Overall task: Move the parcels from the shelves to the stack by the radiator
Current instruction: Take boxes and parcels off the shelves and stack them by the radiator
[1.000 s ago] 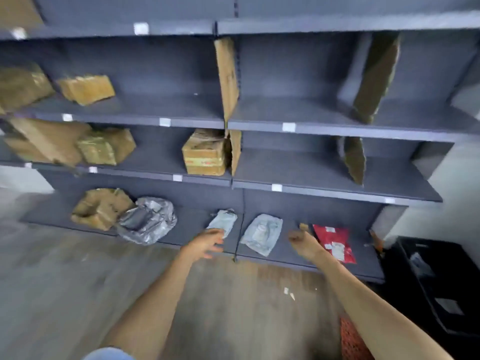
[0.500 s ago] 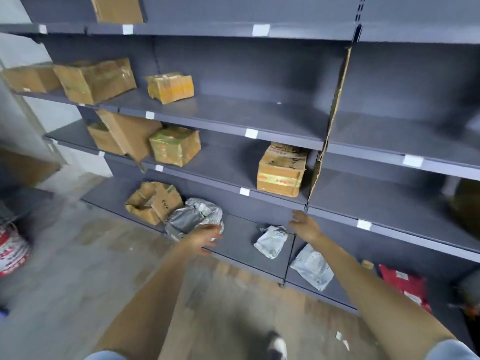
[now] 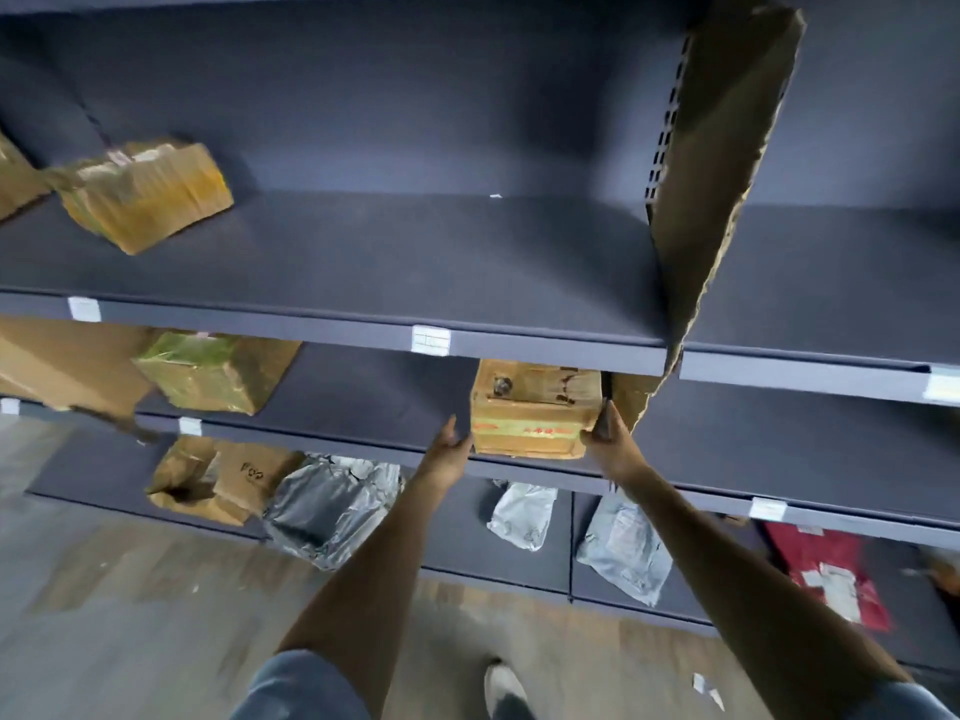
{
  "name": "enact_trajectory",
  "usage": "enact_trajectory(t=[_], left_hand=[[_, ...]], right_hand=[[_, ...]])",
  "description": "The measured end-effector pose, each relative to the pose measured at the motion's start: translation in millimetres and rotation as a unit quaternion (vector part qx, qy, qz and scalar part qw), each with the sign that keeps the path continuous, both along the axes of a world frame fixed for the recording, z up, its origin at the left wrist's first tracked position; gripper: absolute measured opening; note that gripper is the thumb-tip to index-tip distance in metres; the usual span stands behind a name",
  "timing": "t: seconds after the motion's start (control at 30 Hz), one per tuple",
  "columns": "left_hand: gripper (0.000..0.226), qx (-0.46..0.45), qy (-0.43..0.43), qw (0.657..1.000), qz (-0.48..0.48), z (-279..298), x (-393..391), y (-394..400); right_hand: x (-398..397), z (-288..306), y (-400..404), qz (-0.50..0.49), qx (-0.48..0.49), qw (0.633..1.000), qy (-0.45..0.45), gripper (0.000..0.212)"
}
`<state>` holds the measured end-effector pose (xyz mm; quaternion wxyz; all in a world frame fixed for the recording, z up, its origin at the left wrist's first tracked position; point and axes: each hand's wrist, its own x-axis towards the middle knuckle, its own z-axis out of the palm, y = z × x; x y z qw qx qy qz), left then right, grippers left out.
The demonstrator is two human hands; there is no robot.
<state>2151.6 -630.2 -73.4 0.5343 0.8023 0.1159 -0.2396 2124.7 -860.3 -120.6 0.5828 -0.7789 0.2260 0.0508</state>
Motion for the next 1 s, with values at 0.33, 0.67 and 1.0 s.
enact_trajectory(t=[0.33, 0.67, 1.0], left_hand=[[0.05, 0.01, 0.013, 0.999, -0.032, -10.1, 52.8, -22.0], [0.071, 0.042, 0.198, 0.97, -0.133, -5.6, -79.7, 45.1], [0.056, 0.002, 0.303, 0.935, -0.183, -42.0, -254.4, 33.2]], right_hand=[[7.1, 19.7, 12.4, -0.074, 0.037, 0.996, -0.032, 0.023], [-149.2, 30.2, 70.1, -0.087, 0.109, 0.99, 0.001, 0.022], [-357.3, 7.9, 80.8, -0.18, 0.117, 0.976, -0.022, 0.036]])
